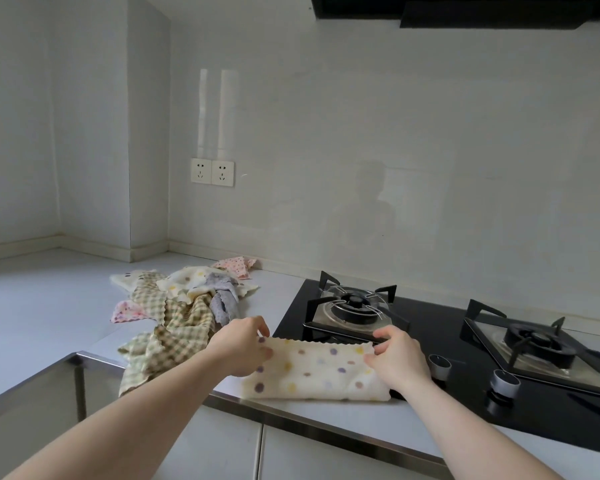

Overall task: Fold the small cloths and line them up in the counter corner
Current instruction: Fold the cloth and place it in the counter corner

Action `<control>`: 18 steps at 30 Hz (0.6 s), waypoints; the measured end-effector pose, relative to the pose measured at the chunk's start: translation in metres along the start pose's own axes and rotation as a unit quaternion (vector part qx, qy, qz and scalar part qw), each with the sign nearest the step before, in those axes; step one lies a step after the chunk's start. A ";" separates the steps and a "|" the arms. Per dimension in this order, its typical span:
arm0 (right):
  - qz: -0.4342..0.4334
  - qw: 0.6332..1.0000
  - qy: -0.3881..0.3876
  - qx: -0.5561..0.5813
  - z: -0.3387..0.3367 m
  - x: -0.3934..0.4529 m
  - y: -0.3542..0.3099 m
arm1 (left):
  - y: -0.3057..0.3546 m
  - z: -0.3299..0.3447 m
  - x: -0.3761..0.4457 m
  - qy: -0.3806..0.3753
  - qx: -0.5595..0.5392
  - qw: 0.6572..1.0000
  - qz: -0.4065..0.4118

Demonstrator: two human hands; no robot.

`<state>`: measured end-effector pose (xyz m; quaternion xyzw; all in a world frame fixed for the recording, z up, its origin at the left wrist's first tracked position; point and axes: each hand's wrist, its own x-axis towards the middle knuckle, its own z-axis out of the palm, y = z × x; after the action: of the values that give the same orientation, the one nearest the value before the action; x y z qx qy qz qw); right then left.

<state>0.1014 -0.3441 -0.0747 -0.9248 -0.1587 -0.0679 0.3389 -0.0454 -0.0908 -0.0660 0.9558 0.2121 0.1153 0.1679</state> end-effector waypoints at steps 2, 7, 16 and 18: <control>-0.011 1.000 0.010 -0.005 0.004 -0.002 0.002 | -0.003 0.006 0.000 0.019 0.004 1.000 0.006; -0.025 0.999 0.023 -0.003 0.011 -0.006 0.008 | -0.008 0.021 -0.002 0.028 -0.039 0.999 -0.016; -0.038 0.997 0.048 -0.051 0.019 -0.008 0.010 | -0.008 0.030 -0.004 0.111 -0.170 0.977 -0.060; -0.040 0.995 0.065 -0.064 0.023 -0.010 0.010 | -0.008 0.031 -0.004 0.116 -0.179 0.974 -0.070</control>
<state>0.0956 -0.3384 -0.1007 -0.9311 -0.1682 -0.1517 0.2859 -0.0427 -0.0936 -0.0977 0.8730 0.2726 0.2495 0.3182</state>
